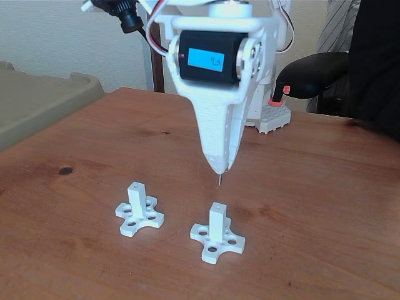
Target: Grab the screw and set it in the hole.
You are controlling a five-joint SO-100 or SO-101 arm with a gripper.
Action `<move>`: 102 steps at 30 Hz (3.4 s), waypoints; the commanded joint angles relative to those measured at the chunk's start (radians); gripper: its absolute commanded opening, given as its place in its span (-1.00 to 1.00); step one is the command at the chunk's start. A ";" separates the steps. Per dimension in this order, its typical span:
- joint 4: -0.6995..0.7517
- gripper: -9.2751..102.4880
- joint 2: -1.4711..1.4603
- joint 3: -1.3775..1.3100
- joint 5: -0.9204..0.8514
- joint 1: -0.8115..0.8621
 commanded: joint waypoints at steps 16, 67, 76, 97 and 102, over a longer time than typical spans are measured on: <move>-0.044 -0.91 0.025 -0.012 0.011 0.003; -0.002 -0.91 -0.101 -0.143 0.032 -0.003; -0.003 -0.91 -0.109 -0.144 0.035 -0.008; -0.012 -0.91 -0.124 -0.143 0.037 -0.011; -0.017 -0.91 -0.127 -0.143 0.035 -0.009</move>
